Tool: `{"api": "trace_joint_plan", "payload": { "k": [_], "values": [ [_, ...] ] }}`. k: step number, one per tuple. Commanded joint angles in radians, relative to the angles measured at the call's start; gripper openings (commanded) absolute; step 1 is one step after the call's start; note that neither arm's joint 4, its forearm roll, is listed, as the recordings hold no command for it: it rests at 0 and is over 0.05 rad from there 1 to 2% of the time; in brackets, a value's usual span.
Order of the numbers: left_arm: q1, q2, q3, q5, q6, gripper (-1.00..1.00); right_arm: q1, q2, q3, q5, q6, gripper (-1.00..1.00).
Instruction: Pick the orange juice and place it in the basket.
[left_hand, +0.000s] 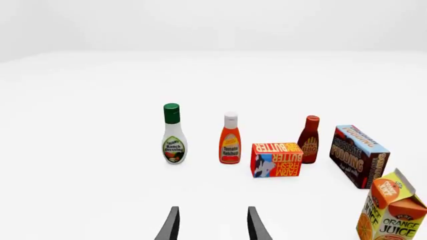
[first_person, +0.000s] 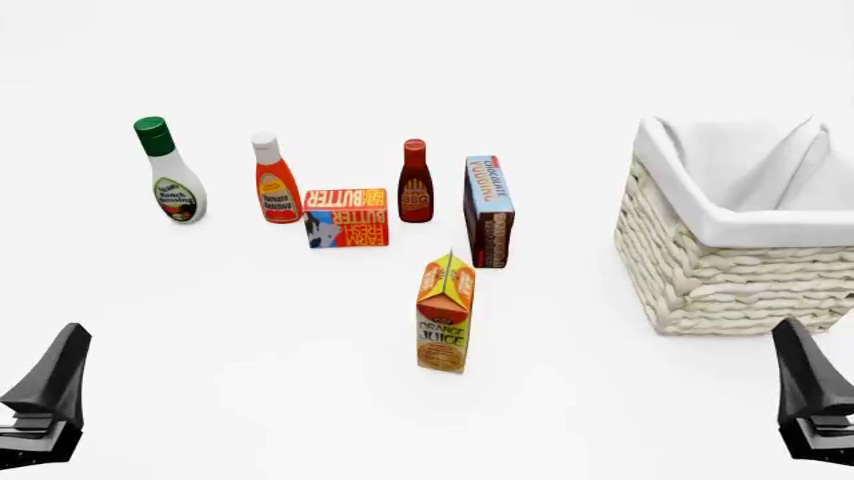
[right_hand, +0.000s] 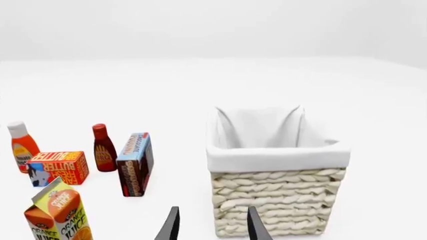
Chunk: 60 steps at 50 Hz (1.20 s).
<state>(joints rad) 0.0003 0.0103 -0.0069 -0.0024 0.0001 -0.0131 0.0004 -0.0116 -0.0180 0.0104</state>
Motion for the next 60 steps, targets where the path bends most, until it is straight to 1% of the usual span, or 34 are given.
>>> {"api": "trace_joint_plan", "payload": {
  "k": [1, 4, 6, 7, 8, 11, 15, 16, 18, 19, 20, 21, 22, 24, 26, 27, 28, 31, 33, 34, 35, 36, 38, 39, 41, 46, 47, 48, 49, 50, 51, 53, 56, 60],
  "values": [
    [0.0, -0.001, -0.001, 0.002, 0.0, 1.0, 0.004, 0.0, -0.021, 0.011, 0.006, 1.0],
    [0.0, -0.002, -0.001, 0.003, 0.0, 1.0, 0.01, 0.0, -0.044, 0.03, 0.024, 1.0],
    [0.0, -0.002, -0.001, 0.003, 0.0, 1.0, 0.01, 0.001, -0.062, 0.057, 0.019, 1.0],
    [0.0, -0.003, -0.001, 0.003, 0.0, 1.0, 0.017, 0.001, -0.068, 0.064, 0.034, 1.0],
    [0.0, -0.003, -0.001, 0.003, 0.0, 1.0, 0.02, 0.0, -0.078, 0.056, 0.063, 1.0],
    [0.0, -0.003, 0.0, 0.004, 0.0, 1.0, 0.028, 0.001, -0.095, 0.09, 0.098, 1.0],
    [0.0, -0.004, -0.001, 0.004, 0.0, 1.0, 0.044, 0.006, -0.095, 0.108, 0.169, 1.0],
    [0.0, -0.004, -0.001, 0.004, 0.0, 1.0, 0.055, 0.007, -0.099, 0.107, 0.178, 1.0],
    [0.0, -0.004, -0.001, 0.004, 0.0, 1.0, 0.062, 0.025, -0.105, 0.112, 0.174, 1.0],
    [0.0, -0.004, -0.001, 0.005, 0.0, 1.0, 0.065, 0.019, -0.105, 0.112, 0.205, 1.0],
    [0.0, -0.004, -0.001, 0.005, 0.0, 1.0, 0.065, 0.018, -0.105, 0.112, 0.205, 1.0],
    [0.0, -0.004, -0.001, 0.005, 0.0, 1.0, 0.078, 0.018, -0.109, 0.114, 0.228, 1.0],
    [0.0, -0.004, -0.001, 0.005, 0.0, 1.0, 0.08, 0.042, -0.117, 0.109, 0.219, 1.0],
    [0.0, -0.005, -0.001, 0.005, 0.0, 1.0, 0.088, 0.072, -0.12, 0.093, 0.225, 1.0],
    [0.0, -0.005, -0.001, 0.005, 0.0, 1.0, 0.102, 0.071, -0.13, 0.088, 0.258, 1.0],
    [0.0, -0.005, -0.001, 0.006, 0.0, 1.0, 0.113, 0.118, -0.145, 0.07, 0.266, 1.0],
    [0.0, -0.005, -0.001, 0.006, 0.0, 1.0, 0.113, 0.119, -0.145, 0.069, 0.266, 1.0],
    [0.0, -0.005, -0.001, 0.006, 0.0, 1.0, 0.122, 0.119, -0.163, 0.066, 0.308, 1.0],
    [0.0, -0.005, -0.002, 0.006, 0.0, 1.0, 0.138, 0.176, -0.192, 0.053, 0.319, 1.0],
    [0.0, -0.005, -0.002, 0.006, 0.0, 1.0, 0.138, 0.177, -0.192, 0.052, 0.319, 1.0],
    [0.0, -0.005, -0.002, 0.006, 0.0, 1.0, 0.156, 0.21, -0.206, 0.041, 0.358, 1.0],
    [0.0, -0.005, -0.002, 0.006, 0.0, 1.0, 0.156, 0.211, -0.206, 0.04, 0.358, 1.0],
    [0.0, -0.005, -0.002, 0.006, 0.0, 1.0, 0.153, 0.225, -0.239, 0.064, 0.348, 1.0],
    [0.0, -0.005, -0.002, 0.006, 0.0, 1.0, 0.163, 0.24, -0.258, 0.075, 0.369, 1.0],
    [0.0, -0.005, -0.001, 0.006, 0.0, 1.0, 0.167, 0.244, -0.29, 0.1, 0.372, 1.0],
    [0.0, -0.005, -0.001, 0.005, 0.0, 1.0, 0.166, 0.284, -0.359, 0.138, 0.412, 1.0],
    [0.0, -0.005, -0.001, 0.005, 0.0, 1.0, 0.165, 0.282, -0.366, 0.139, 0.434, 1.0],
    [0.0, -0.005, -0.001, 0.005, 0.0, 1.0, 0.159, 0.291, -0.374, 0.143, 0.437, 1.0],
    [0.0, -0.005, -0.001, 0.005, 0.0, 1.0, 0.143, 0.299, -0.372, 0.137, 0.462, 1.0],
    [0.0, -0.005, -0.001, 0.005, 0.001, 1.0, 0.159, 0.308, -0.371, 0.117, 0.489, 1.0],
    [0.0, -0.005, -0.001, 0.005, 0.0, 1.0, 0.145, 0.308, -0.376, 0.113, 0.5, 1.0],
    [0.0, -0.005, -0.001, 0.005, 0.0, 1.0, 0.174, 0.396, -0.396, 0.097, 0.507, 1.0],
    [0.0, -0.005, -0.001, 0.005, 0.0, 1.0, 0.211, 0.46, -0.427, 0.08, 0.511, 1.0],
    [0.0, -0.005, -0.001, 0.005, 0.0, 1.0, 0.196, 0.482, -0.452, 0.086, 0.529, 1.0]
  ]
}}
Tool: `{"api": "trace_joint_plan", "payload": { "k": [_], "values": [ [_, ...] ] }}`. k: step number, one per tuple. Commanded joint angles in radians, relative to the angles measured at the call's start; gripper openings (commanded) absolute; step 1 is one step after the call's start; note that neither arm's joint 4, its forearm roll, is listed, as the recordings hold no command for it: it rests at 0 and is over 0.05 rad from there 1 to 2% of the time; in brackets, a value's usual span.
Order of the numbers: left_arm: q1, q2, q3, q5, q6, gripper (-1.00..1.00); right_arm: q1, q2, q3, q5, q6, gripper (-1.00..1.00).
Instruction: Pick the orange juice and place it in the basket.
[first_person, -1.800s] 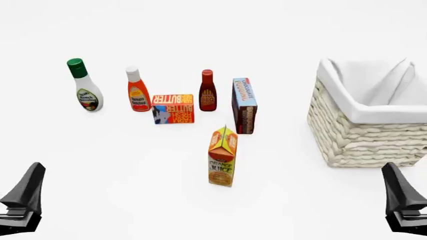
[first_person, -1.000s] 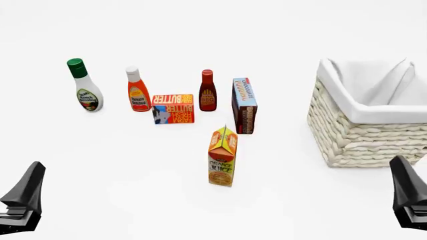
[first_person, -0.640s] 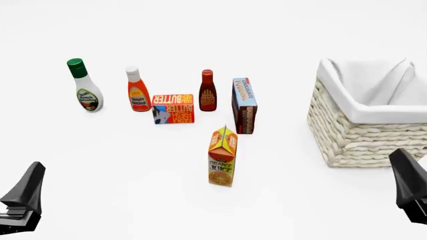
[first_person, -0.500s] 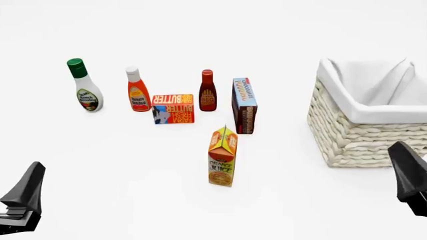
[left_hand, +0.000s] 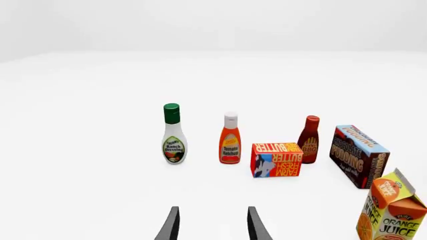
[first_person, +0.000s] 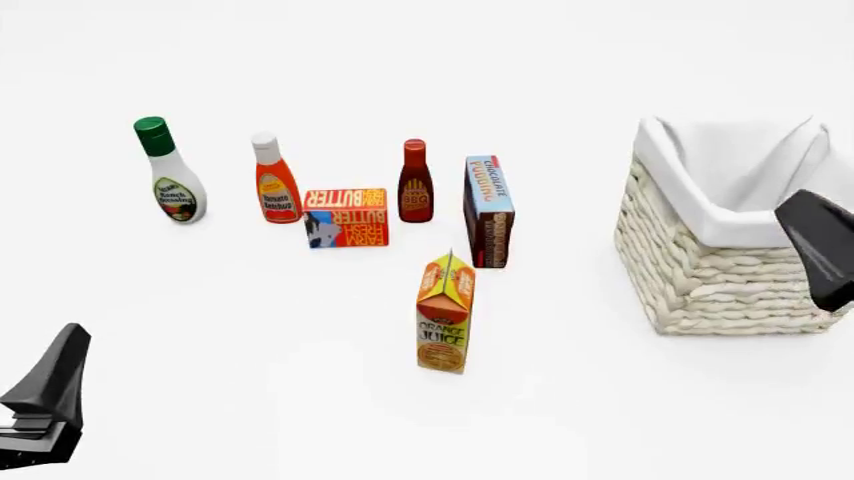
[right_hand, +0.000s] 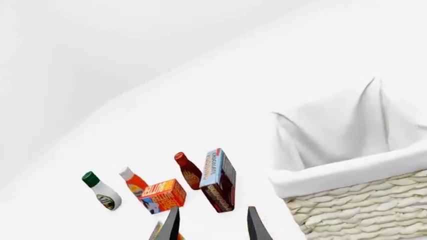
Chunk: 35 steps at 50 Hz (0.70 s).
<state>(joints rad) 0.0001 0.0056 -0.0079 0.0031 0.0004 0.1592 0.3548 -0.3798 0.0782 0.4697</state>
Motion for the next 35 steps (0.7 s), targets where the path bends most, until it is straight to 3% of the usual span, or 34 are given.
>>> {"api": "trace_joint_plan", "payload": {
  "k": [1, 4, 7, 17, 31, 35],
  "values": [
    [0.0, 0.0, 0.0, 0.0, 0.0, 1.0, 0.026, 0.147, -0.084, -0.013, 0.086, 1.0],
    [0.0, 0.0, 0.0, 0.0, 0.0, 1.0, 0.048, 0.196, -0.111, -0.012, 0.092, 1.0],
    [0.0, 0.0, 0.0, 0.0, 0.0, 1.0, 0.068, 0.232, -0.104, -0.033, 0.139, 1.0],
    [0.0, 0.0, 0.0, 0.0, 0.0, 1.0, 0.098, 0.315, -0.184, 0.013, 0.166, 1.0],
    [0.0, 0.0, 0.0, 0.0, 0.0, 1.0, 0.201, 0.45, -0.285, 0.039, 0.285, 1.0],
    [0.0, 0.0, 0.0, 0.0, 0.0, 1.0, 0.235, 0.488, -0.32, 0.055, 0.292, 1.0]
  ]
}}
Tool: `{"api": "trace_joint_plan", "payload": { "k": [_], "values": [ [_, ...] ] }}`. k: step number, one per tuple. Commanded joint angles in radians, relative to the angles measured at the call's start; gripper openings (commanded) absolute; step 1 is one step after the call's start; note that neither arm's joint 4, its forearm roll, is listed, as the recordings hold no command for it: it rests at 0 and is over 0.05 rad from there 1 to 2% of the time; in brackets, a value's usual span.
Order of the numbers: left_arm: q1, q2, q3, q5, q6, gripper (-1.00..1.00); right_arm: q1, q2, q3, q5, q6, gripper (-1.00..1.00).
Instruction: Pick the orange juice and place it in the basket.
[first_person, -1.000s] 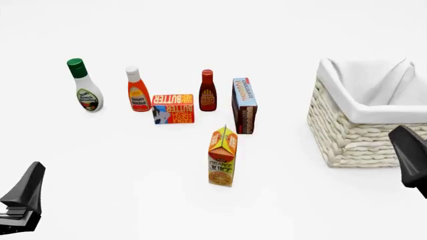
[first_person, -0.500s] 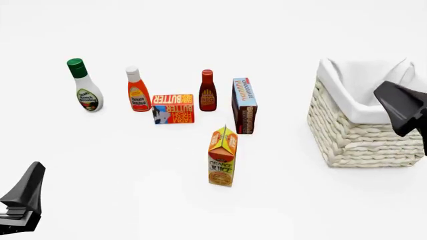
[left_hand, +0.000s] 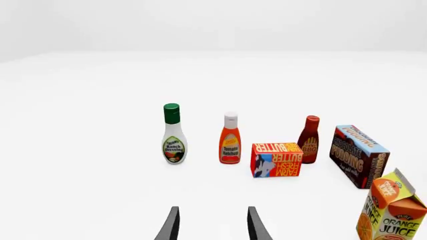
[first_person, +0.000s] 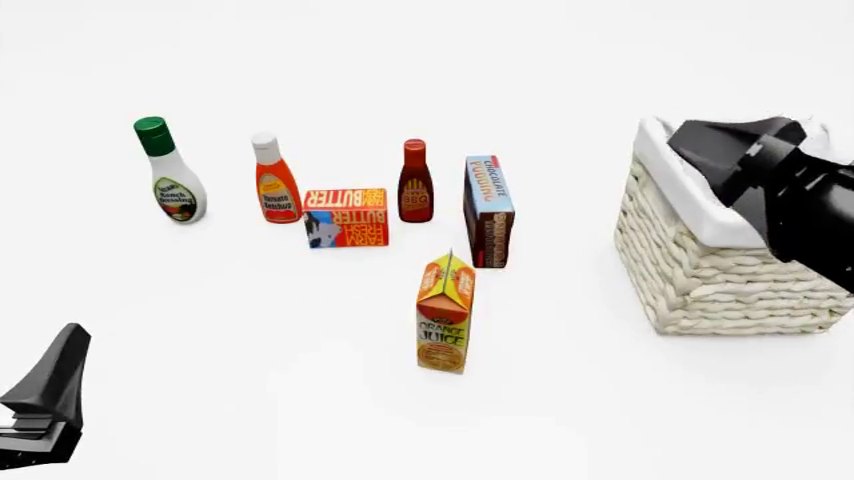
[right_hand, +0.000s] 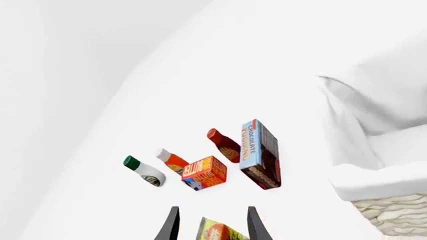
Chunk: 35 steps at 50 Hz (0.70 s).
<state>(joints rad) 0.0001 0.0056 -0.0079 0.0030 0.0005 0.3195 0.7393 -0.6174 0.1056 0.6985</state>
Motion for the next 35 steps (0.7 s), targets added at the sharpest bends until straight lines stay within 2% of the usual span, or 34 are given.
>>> {"api": "trace_joint_plan", "payload": {
  "k": [1, 11, 20, 35],
  "values": [
    [0.0, 0.0, 0.0, 0.0, 0.0, 1.0, 0.089, 0.11, -0.084, 0.021, 0.078, 1.0],
    [0.0, 0.0, 0.0, 0.0, 0.0, 1.0, 0.122, 0.176, -0.119, 0.044, 0.143, 1.0],
    [0.0, 0.0, 0.0, 0.0, 0.0, 1.0, 0.16, 0.234, -0.117, 0.052, 0.237, 1.0],
    [0.0, 0.0, 0.0, 0.0, 0.0, 1.0, 0.228, 0.332, -0.206, 0.172, 0.258, 1.0]
  ]
}}
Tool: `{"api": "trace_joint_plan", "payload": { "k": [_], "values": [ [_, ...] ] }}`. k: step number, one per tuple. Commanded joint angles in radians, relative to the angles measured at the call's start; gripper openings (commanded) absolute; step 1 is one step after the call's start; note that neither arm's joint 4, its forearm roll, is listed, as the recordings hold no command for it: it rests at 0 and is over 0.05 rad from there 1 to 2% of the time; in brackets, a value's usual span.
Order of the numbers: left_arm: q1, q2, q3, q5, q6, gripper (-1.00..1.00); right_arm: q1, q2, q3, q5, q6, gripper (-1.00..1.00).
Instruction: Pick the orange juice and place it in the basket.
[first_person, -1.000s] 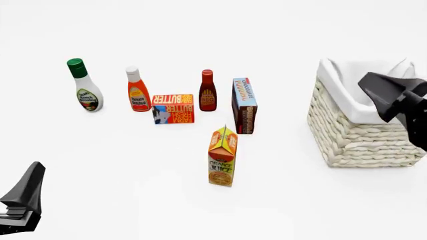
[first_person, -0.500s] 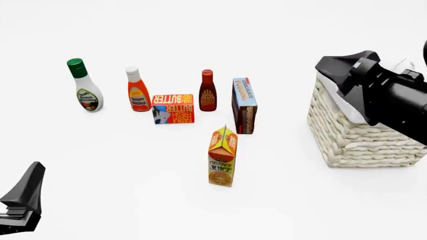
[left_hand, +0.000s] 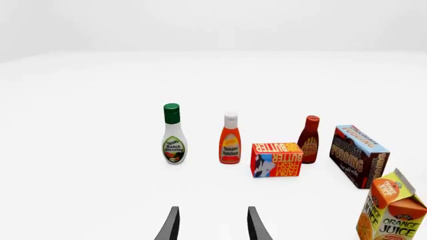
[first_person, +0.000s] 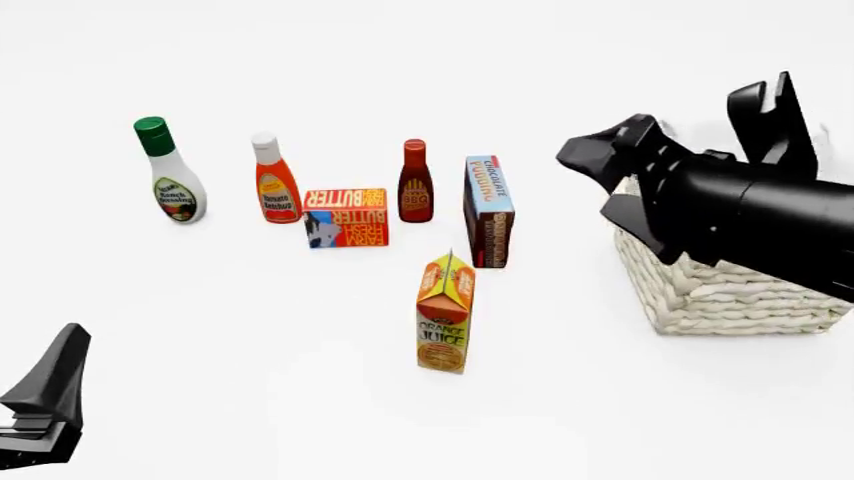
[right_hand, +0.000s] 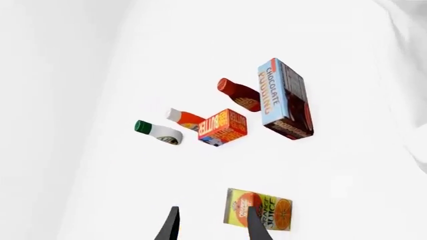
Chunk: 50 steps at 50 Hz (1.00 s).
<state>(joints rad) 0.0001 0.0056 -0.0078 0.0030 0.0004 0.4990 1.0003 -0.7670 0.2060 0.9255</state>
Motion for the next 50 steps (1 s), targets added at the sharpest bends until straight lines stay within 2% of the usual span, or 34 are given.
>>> {"api": "trace_joint_plan", "payload": {
  "k": [1, 26, 41, 50],
  "values": [
    [0.0, 0.0, 0.0, 0.0, 0.0, 1.0, 0.056, 0.079, -0.061, 0.08, 0.041, 1.0],
    [0.0, 0.0, 0.0, 0.0, 0.0, 1.0, 0.115, 0.25, -0.357, 0.414, 0.047, 1.0],
    [0.0, 0.0, 0.0, 0.0, 0.0, 1.0, 0.14, 0.306, -0.448, 0.546, 0.056, 1.0],
    [0.0, 0.0, 0.0, 0.0, 0.0, 1.0, 0.173, 0.341, -0.489, 0.585, 0.081, 1.0]
  ]
}}
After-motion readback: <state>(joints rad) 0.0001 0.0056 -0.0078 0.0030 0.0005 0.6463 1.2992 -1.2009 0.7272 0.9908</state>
